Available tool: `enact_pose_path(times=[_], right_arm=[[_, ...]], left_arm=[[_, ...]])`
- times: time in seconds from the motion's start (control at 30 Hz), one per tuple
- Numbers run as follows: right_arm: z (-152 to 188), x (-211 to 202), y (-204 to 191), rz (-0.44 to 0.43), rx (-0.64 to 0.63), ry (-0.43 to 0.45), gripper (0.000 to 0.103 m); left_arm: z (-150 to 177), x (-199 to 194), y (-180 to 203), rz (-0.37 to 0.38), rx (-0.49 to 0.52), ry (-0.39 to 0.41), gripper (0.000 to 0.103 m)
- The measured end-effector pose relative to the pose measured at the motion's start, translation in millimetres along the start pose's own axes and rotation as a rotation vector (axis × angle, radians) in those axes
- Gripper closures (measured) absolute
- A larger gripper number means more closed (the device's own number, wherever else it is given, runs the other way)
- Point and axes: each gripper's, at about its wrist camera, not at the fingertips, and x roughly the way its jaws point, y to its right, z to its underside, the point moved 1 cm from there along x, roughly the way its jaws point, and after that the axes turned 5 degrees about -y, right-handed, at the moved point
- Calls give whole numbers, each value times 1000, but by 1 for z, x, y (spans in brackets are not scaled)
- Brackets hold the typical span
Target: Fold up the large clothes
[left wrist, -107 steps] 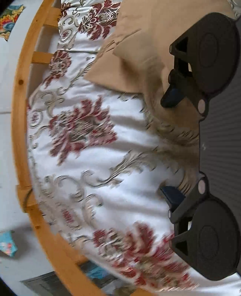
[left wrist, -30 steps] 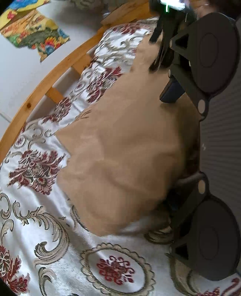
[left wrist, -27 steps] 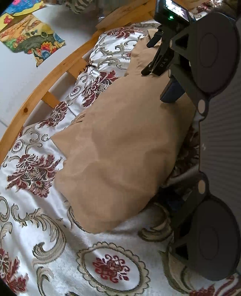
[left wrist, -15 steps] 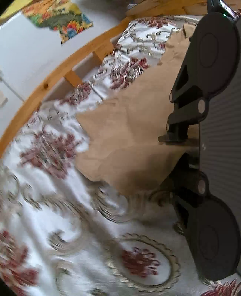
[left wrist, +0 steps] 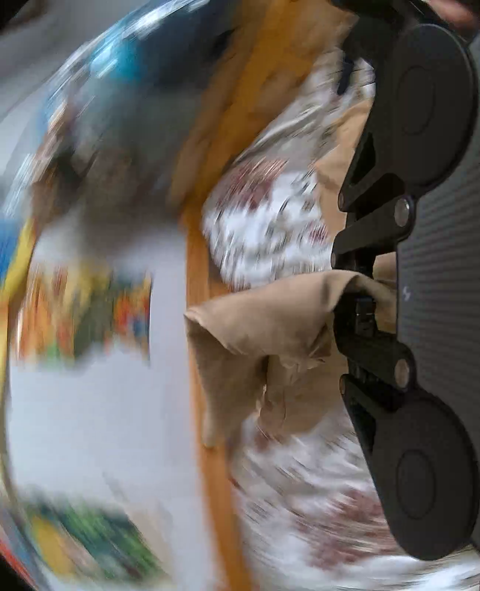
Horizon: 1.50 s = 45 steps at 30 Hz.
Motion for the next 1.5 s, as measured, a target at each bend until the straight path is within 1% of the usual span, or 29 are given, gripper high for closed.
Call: enact_pose_path(times=[0.03, 0.07, 0.1, 0.17, 0.2, 0.27, 0.33, 0.37, 0.4, 0.47, 0.53, 0.67, 0.73, 0.8, 0.87, 0.97, 1.0, 1.03, 1.07, 1.1, 1.13, 1.2, 1.23, 1.3, 1.33, 1.43, 1.5], right_arm=[[0, -9, 16, 0, 66, -34, 1], [5, -18, 34, -21, 137, -62, 1], [12, -25, 50, -51, 207, -70, 1], [27, -28, 84, -126, 388, -79, 1], [32, -23, 100, -203, 486, -88, 1], [44, -3, 131, -464, 733, -93, 0], [60, 25, 147, -737, 987, -122, 0], [67, 38, 149, -841, 1079, -150, 0], [71, 47, 149, -890, 1134, -176, 1], [80, 55, 149, -893, 1187, -207, 0], [83, 57, 149, -892, 1189, -211, 0], [80, 55, 164, -892, 1231, -138, 0], [74, 59, 173, -866, 1213, -133, 0], [70, 65, 177, -829, 1173, -163, 0], [68, 71, 176, -799, 1108, -226, 0], [64, 78, 167, -710, 960, -291, 1], [63, 80, 163, -681, 911, -307, 2], [62, 80, 158, -657, 869, -312, 4], [62, 79, 153, -642, 833, -313, 5], [61, 79, 148, -629, 791, -316, 6], [62, 78, 144, -612, 742, -325, 8], [60, 77, 136, -577, 643, -344, 13], [60, 77, 133, -569, 602, -350, 14], [58, 76, 127, -548, 525, -359, 18], [58, 75, 125, -542, 499, -360, 19], [55, 71, 121, -537, 460, -361, 19], [51, 68, 119, -574, 473, -350, 19]], left_arm=[[-8, 6, 16, 15, 74, -24, 101], [-15, 13, 33, 33, 156, -57, 101], [-21, 21, 52, 59, 228, -92, 101], [-23, 34, 78, 102, 291, -132, 101], [-20, 40, 88, 115, 318, -147, 101], [-11, 53, 106, 129, 354, -174, 101], [-1, 66, 119, 148, 354, -198, 101], [4, 72, 124, 157, 355, -209, 101], [10, 76, 128, 160, 367, -218, 101], [22, 82, 134, 164, 411, -238, 101], [33, 83, 138, 178, 461, -249, 101], [55, 80, 146, 251, 557, -248, 100], [67, 82, 153, 283, 575, -260, 98], [79, 90, 158, 321, 566, -292, 95], [91, 99, 162, 339, 579, -325, 90], [108, 100, 167, 338, 603, -332, 74], [111, 98, 168, 338, 614, -325, 62], [113, 94, 170, 342, 622, -322, 47], [114, 91, 171, 348, 628, -322, 41], [115, 87, 172, 356, 628, -317, 31], [117, 85, 171, 362, 624, -309, 24], [121, 80, 165, 382, 605, -300, 17], [123, 79, 162, 385, 602, -295, 16], [126, 73, 155, 389, 593, -278, 14], [128, 70, 152, 399, 591, -277, 13], [132, 66, 148, 416, 592, -277, 12], [132, 67, 145, 421, 576, -284, 12]])
